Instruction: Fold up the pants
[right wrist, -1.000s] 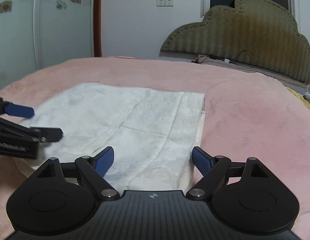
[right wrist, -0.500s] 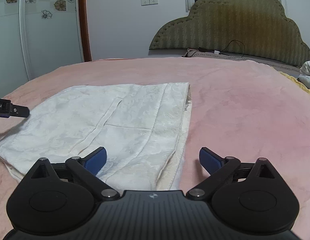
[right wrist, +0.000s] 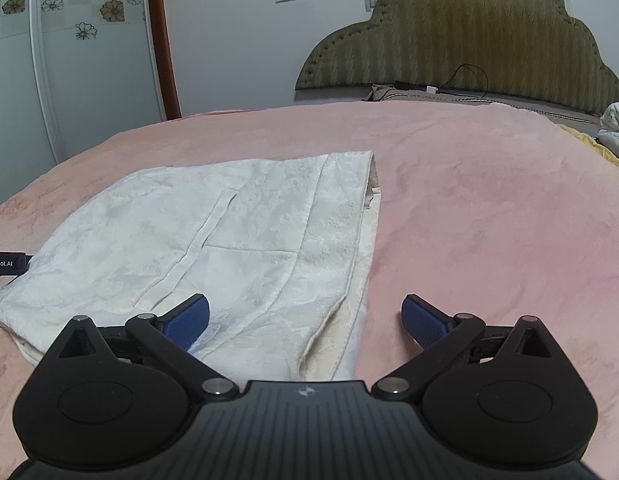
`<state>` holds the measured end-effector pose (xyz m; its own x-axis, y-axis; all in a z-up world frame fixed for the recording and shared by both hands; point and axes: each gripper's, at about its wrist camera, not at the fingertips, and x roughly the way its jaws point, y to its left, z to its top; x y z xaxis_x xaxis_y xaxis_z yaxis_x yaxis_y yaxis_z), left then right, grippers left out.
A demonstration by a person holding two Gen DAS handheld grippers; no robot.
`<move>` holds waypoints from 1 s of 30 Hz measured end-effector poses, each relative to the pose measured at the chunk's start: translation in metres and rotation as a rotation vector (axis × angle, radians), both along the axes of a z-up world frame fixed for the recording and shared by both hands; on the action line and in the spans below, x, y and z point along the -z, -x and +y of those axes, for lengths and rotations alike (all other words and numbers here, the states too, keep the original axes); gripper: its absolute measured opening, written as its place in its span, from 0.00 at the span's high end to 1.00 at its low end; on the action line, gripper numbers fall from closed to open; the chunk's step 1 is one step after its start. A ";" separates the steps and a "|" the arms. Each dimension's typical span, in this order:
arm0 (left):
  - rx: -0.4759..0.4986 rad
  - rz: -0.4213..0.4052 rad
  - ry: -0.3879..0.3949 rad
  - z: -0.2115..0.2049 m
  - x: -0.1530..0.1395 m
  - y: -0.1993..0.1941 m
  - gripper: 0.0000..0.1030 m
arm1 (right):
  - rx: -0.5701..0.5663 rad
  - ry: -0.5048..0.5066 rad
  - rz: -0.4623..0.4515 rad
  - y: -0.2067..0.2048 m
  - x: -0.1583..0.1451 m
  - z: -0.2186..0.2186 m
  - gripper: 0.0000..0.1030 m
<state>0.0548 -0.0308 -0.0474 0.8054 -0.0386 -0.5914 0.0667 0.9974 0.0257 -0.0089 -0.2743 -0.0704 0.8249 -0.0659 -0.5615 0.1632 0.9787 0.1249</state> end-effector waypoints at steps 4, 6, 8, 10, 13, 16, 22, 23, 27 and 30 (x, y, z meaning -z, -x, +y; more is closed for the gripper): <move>-0.011 0.000 0.001 0.001 0.001 -0.001 0.06 | -0.001 -0.022 0.003 -0.001 0.002 -0.002 0.00; -0.020 -0.001 0.000 0.000 0.001 -0.001 0.04 | -0.002 -0.032 0.005 -0.001 0.002 -0.003 0.00; -0.028 0.000 0.002 0.001 0.001 -0.001 0.03 | -0.002 -0.052 0.007 -0.001 0.003 -0.006 0.00; -0.033 0.002 0.005 0.002 0.001 -0.001 0.02 | -0.004 -0.080 0.009 -0.001 0.004 -0.010 0.00; -0.037 0.004 0.009 0.003 0.001 -0.002 0.00 | -0.005 -0.112 0.011 -0.001 0.006 -0.014 0.00; -0.039 0.004 0.010 0.003 0.000 -0.001 0.00 | -0.005 -0.115 0.011 -0.001 0.006 -0.014 0.00; -0.038 0.003 0.020 0.005 0.000 -0.002 0.00 | -0.006 -0.130 0.010 0.000 0.006 -0.015 0.00; -0.037 0.002 0.023 0.005 0.000 -0.001 0.00 | -0.006 -0.132 0.009 0.000 0.007 -0.016 0.00; -0.025 -0.001 0.058 0.010 -0.001 0.000 0.02 | -0.006 -0.140 0.008 0.000 0.007 -0.017 0.00; 0.019 -0.004 0.142 0.018 -0.005 0.001 0.03 | -0.006 -0.152 0.005 0.001 0.007 -0.018 0.00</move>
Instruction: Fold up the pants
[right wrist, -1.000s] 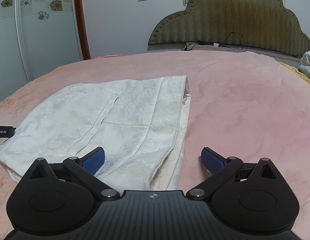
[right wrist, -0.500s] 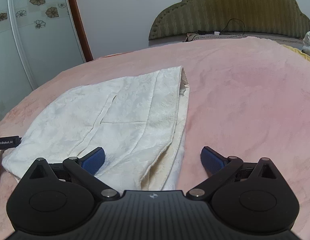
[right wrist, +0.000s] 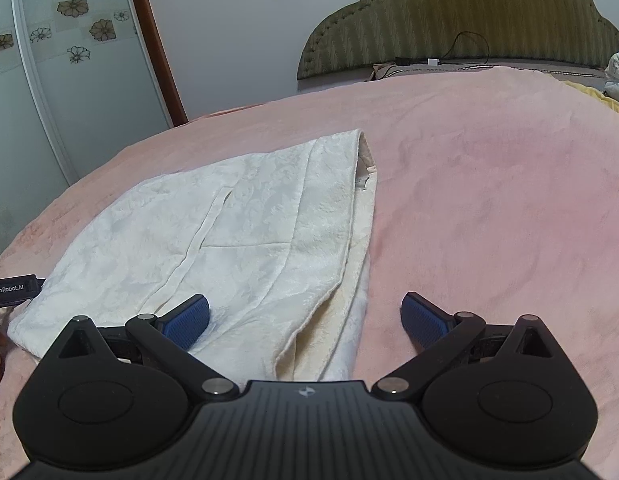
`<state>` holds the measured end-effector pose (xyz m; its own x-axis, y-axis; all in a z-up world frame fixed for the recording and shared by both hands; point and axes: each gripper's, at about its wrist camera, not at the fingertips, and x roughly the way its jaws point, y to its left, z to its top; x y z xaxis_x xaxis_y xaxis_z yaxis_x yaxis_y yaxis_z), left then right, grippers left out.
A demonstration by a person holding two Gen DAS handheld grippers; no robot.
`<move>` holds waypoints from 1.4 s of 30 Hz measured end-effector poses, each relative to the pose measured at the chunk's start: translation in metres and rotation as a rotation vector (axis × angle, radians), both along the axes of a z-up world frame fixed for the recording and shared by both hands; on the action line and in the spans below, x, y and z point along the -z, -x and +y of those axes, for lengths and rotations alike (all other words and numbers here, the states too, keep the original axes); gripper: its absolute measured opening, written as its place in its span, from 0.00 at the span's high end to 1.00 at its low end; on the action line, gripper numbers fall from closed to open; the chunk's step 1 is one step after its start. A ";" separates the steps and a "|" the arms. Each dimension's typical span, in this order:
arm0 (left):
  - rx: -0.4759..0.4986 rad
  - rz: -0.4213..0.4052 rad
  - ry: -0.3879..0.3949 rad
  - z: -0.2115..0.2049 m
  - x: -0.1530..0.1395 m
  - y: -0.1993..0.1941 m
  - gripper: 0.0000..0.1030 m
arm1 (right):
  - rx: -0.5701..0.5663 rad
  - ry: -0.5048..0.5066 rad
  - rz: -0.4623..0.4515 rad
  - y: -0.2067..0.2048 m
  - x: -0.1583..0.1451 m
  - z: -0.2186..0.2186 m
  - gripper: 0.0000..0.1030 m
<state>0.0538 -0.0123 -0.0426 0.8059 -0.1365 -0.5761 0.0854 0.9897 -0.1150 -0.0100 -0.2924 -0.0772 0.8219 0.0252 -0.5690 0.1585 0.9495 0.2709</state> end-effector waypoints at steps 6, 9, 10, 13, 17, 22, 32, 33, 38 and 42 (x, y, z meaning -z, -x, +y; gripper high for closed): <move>0.095 0.064 0.114 0.001 -0.007 -0.012 0.05 | -0.055 -0.107 -0.029 0.002 0.000 -0.018 0.00; 0.144 0.095 0.182 0.006 -0.010 -0.024 0.07 | -0.110 -0.176 -0.028 -0.001 -0.001 -0.031 0.00; 0.166 0.105 0.221 0.008 -0.011 -0.027 0.06 | -0.134 -0.199 -0.026 -0.003 -0.002 -0.035 0.00; 0.259 0.158 0.398 0.016 -0.011 -0.040 0.05 | -0.219 -0.308 -0.023 -0.012 0.000 -0.044 0.00; 0.363 0.255 0.464 0.004 -0.003 -0.061 0.04 | -0.269 -0.384 -0.022 -0.025 0.004 -0.052 0.00; 0.420 0.266 0.432 -0.020 0.000 -0.075 0.10 | -0.242 -0.466 -0.023 -0.043 0.006 -0.064 0.11; 0.402 0.187 0.418 -0.025 -0.005 -0.056 0.84 | -0.186 -0.298 -0.036 -0.034 -0.008 -0.045 0.72; 0.400 0.171 0.416 -0.023 -0.008 -0.053 0.85 | -0.192 -0.280 -0.044 -0.035 -0.013 -0.041 0.76; 0.400 0.010 0.251 -0.026 -0.034 -0.032 0.87 | -0.235 -0.150 -0.091 -0.045 -0.044 -0.015 0.78; 0.377 -0.098 0.160 -0.017 -0.055 -0.031 0.87 | -0.279 -0.078 -0.111 -0.067 -0.061 0.008 0.78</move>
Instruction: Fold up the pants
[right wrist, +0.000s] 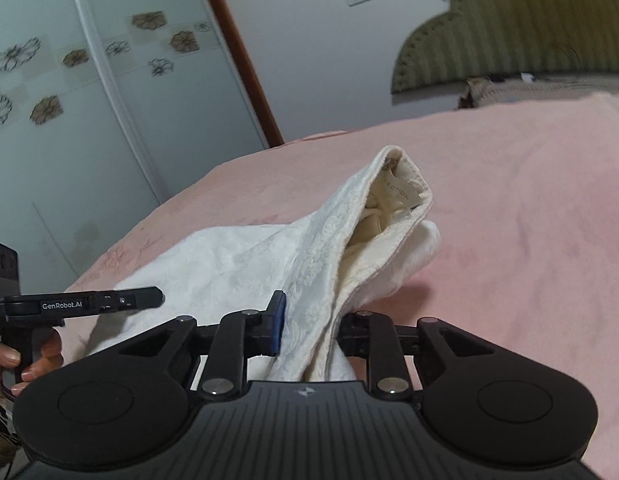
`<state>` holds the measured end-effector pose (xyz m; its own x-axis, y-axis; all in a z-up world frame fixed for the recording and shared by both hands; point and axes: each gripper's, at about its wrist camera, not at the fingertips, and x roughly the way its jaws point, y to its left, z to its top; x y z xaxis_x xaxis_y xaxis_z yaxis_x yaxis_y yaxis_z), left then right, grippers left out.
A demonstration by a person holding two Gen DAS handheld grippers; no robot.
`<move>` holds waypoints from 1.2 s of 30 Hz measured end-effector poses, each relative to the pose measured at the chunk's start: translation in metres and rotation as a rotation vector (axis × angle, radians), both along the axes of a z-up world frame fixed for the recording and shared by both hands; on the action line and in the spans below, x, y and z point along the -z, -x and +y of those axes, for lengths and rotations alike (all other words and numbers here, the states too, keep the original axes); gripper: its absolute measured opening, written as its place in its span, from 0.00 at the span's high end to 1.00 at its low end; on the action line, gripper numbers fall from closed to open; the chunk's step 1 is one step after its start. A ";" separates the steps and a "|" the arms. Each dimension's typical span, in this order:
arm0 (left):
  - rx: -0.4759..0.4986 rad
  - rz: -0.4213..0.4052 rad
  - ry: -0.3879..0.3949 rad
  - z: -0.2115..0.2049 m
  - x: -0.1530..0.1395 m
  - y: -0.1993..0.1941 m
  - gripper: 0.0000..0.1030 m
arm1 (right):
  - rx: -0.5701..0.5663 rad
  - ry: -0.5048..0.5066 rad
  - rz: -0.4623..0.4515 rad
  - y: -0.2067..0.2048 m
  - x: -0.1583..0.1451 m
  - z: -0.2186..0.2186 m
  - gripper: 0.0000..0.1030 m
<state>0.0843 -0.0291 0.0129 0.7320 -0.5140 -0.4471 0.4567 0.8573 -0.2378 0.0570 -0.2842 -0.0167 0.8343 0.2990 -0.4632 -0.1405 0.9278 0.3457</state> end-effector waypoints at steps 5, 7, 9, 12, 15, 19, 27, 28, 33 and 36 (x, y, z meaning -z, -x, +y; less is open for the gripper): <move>-0.086 -0.059 -0.054 0.022 -0.020 -0.020 0.86 | -0.043 0.008 -0.046 -0.041 -0.012 0.023 0.78; -0.120 -0.061 -0.083 0.029 -0.023 -0.031 0.85 | -0.055 0.019 -0.046 -0.059 -0.012 0.034 0.78; -0.147 -0.040 -0.111 0.033 -0.019 -0.043 0.84 | -0.061 0.035 -0.025 -0.079 -0.006 0.046 0.78; -0.168 0.044 -0.165 0.037 -0.001 -0.061 0.81 | -0.057 0.054 0.058 -0.101 0.013 0.061 0.75; -0.197 0.043 -0.209 0.041 0.011 -0.060 0.64 | 0.006 0.113 0.136 -0.108 0.034 0.068 0.53; -0.274 -0.019 -0.233 0.047 0.006 -0.040 0.50 | 0.081 0.120 0.134 -0.083 0.038 0.049 0.39; -0.298 -0.059 -0.371 0.041 0.011 0.005 0.29 | 0.056 0.259 -0.053 -0.015 0.018 0.061 0.39; -0.313 -0.069 -0.392 0.040 0.013 0.008 0.29 | 0.038 0.303 -0.007 -0.016 0.023 0.069 0.39; -0.373 -0.061 -0.347 0.050 0.000 0.036 0.29 | 0.181 0.228 0.036 0.000 0.032 0.068 0.38; -0.359 -0.031 -0.289 0.051 -0.004 0.056 0.21 | 0.176 0.234 0.010 0.022 0.027 0.083 0.28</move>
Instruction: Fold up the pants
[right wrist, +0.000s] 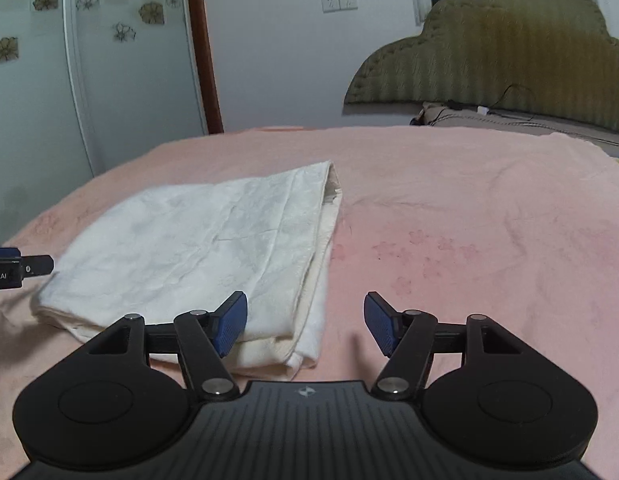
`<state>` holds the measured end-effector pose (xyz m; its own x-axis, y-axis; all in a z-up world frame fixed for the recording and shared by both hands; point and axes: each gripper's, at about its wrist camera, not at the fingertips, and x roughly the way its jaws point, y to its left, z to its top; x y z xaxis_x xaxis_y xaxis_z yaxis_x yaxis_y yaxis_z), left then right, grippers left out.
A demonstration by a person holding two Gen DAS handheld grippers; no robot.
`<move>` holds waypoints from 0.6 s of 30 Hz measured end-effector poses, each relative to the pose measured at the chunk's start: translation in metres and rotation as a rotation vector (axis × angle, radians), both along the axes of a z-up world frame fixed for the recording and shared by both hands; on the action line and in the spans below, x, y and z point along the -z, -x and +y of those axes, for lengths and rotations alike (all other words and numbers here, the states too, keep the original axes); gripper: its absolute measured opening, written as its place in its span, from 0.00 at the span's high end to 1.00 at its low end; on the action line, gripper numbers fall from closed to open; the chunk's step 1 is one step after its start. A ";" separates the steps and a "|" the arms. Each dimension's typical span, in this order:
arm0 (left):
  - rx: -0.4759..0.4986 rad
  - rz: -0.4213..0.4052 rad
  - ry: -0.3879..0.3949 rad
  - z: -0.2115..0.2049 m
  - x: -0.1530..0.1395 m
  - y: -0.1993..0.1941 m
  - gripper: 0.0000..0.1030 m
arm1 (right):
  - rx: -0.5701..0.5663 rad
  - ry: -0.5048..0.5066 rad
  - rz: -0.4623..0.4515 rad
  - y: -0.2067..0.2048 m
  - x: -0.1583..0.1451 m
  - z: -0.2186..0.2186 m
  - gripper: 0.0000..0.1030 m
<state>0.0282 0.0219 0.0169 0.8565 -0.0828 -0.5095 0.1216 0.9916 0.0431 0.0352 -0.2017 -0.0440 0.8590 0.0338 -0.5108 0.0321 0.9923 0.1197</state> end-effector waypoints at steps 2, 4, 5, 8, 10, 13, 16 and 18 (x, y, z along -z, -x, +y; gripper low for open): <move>0.015 0.015 0.014 -0.004 0.003 0.011 0.20 | -0.050 0.037 0.003 0.013 0.001 0.017 0.23; 0.030 0.033 0.017 -0.008 0.008 0.019 0.20 | -0.090 0.080 0.020 0.022 0.002 0.031 0.23; 0.034 0.044 0.020 -0.011 0.011 0.022 0.20 | -0.102 0.091 0.028 0.026 0.002 0.038 0.23; 0.051 0.070 0.030 -0.014 0.018 0.030 0.20 | -0.135 0.075 0.051 0.036 0.002 0.049 0.23; 0.054 0.083 0.032 -0.016 0.023 0.031 0.19 | -0.148 0.072 0.063 0.041 0.002 0.056 0.19; 0.049 0.115 0.033 -0.019 0.032 0.030 0.19 | -0.155 0.103 0.077 0.048 0.006 0.067 0.07; 0.044 0.138 0.039 -0.021 0.039 0.028 0.19 | -0.138 0.142 0.111 0.051 0.013 0.074 0.05; 0.044 0.137 0.026 -0.023 0.042 0.029 0.18 | -0.129 0.131 0.136 0.051 0.017 0.073 0.05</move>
